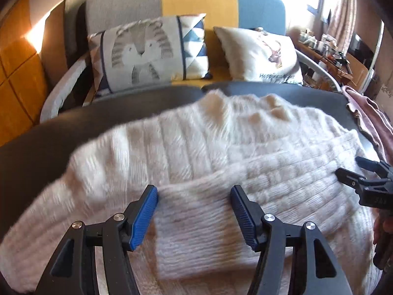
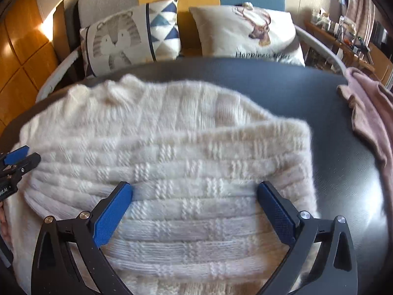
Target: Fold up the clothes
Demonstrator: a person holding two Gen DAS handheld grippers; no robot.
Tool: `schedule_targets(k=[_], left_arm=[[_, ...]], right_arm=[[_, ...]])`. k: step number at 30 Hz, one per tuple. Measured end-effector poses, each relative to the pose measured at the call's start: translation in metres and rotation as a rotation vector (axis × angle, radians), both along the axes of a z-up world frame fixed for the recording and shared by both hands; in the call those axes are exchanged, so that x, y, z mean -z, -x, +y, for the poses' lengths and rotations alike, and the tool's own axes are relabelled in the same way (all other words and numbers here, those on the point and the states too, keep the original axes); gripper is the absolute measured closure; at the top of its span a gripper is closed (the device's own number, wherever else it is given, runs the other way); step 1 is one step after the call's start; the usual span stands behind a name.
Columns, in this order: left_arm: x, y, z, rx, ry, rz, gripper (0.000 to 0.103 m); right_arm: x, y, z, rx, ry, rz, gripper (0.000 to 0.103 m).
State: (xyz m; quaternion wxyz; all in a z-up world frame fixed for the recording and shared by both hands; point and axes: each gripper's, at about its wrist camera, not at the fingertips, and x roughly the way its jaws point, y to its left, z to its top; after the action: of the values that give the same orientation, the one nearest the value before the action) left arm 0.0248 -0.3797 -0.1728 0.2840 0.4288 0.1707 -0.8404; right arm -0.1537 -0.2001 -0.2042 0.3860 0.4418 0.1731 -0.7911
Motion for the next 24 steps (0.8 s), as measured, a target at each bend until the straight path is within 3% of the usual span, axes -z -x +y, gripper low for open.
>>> schedule_targets(k=[3, 11, 17, 20, 24], left_arm=[[0.003, -0.008, -0.006, -0.015, -0.040, 0.044, 0.033], [-0.014, -0.018, 0.010, -0.021, -0.022, -0.007, 0.035], [-0.003, -0.027, 0.019, -0.036, -0.064, -0.006, 0.035], [0.001, -0.029, 0.017, -0.039, -0.071, 0.015, 0.032], [-0.007, -0.032, 0.016, -0.040, -0.093, 0.006, 0.033]], right_arm=[[-0.001, 0.001, 0.001, -0.011, 0.008, -0.003, 0.000], [-0.037, -0.022, 0.016, -0.019, 0.060, -0.043, 0.000], [-0.008, -0.055, 0.009, -0.090, -0.027, -0.033, 0.000], [-0.006, -0.059, 0.012, -0.090, -0.008, 0.009, 0.000], [-0.018, -0.060, 0.012, -0.048, -0.020, -0.032, 0.000]])
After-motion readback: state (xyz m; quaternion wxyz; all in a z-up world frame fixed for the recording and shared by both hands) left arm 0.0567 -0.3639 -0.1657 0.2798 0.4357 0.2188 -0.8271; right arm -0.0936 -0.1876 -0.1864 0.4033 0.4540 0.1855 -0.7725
